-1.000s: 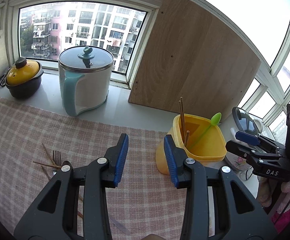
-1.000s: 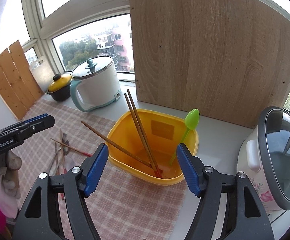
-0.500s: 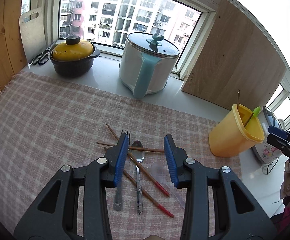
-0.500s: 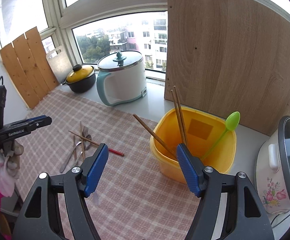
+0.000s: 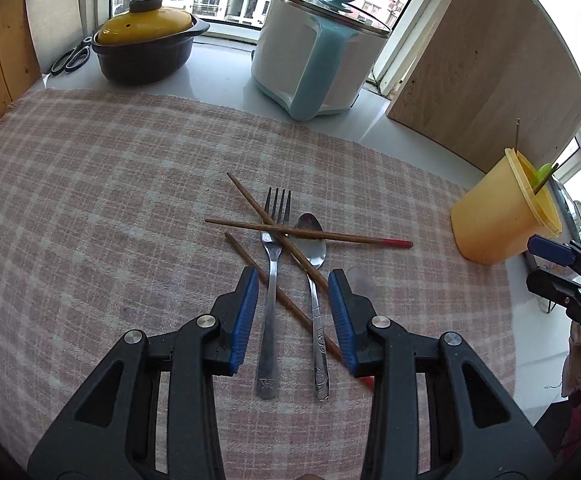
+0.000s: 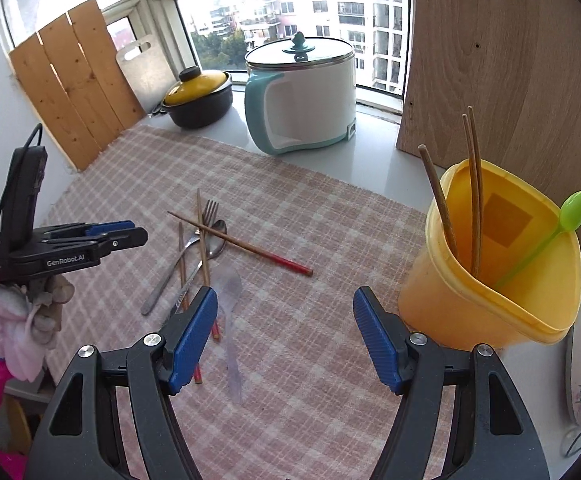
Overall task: Organize utensils
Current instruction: 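Move both tools back down to the utensils on the checked cloth, then close the left gripper on the metal fork while the right gripper approaches the clear plastic spoon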
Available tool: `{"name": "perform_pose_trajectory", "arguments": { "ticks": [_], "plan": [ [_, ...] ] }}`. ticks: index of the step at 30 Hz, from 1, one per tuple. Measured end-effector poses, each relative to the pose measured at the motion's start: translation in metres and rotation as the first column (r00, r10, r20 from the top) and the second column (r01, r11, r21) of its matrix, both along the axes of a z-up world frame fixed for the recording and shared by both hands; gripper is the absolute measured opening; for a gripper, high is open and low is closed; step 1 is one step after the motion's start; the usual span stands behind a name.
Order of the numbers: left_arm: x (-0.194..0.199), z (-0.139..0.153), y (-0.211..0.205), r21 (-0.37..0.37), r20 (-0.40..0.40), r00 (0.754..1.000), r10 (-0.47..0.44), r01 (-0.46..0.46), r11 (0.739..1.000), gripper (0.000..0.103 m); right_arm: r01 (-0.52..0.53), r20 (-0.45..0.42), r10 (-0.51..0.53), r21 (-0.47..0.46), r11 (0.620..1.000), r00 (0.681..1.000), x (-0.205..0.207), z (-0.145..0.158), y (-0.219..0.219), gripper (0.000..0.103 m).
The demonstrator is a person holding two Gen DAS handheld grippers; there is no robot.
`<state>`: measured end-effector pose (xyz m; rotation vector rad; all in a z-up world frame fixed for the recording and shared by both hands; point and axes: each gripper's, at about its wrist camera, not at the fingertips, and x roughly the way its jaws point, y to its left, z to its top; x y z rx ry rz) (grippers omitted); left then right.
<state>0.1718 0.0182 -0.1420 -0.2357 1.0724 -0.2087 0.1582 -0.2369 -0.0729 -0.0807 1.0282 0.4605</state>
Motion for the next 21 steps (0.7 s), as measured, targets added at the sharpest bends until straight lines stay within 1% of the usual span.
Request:
{"name": "perform_pose_trajectory", "arguments": {
  "ticks": [2, 7, 10, 17, 21],
  "plan": [
    [0.004, -0.010, -0.004, 0.014, -0.022, 1.000, -0.013, 0.013, 1.000, 0.030, -0.005, -0.026, 0.005, -0.001, 1.000, 1.000, 0.002, -0.010, 0.005, 0.070],
    [0.013, -0.027, -0.013, 0.038, -0.057, 0.998, -0.037, 0.039, 0.999, 0.029, -0.032, -0.091, 0.031, -0.004, 0.999, 0.995, 0.006, -0.033, 0.018, 0.070],
    [0.020, -0.038, -0.016, 0.049, -0.079, 0.996, -0.041, 0.045, 0.998, 0.024, -0.044, -0.136, 0.042, -0.011, 0.999, 0.990, 0.010, -0.048, 0.026, 0.070],
    [0.028, -0.053, -0.018, 0.069, -0.099, 0.994, -0.052, 0.059, 0.996, 0.024, -0.078, -0.193, 0.071, -0.027, 0.997, 0.979, 0.017, -0.074, 0.044, 0.070],
    [0.032, -0.056, -0.019, 0.095, -0.098, 0.993, -0.062, 0.072, 0.993, 0.024, -0.092, -0.217, 0.082, -0.035, 0.995, 0.973, 0.018, -0.084, 0.052, 0.070]
  ]
}}
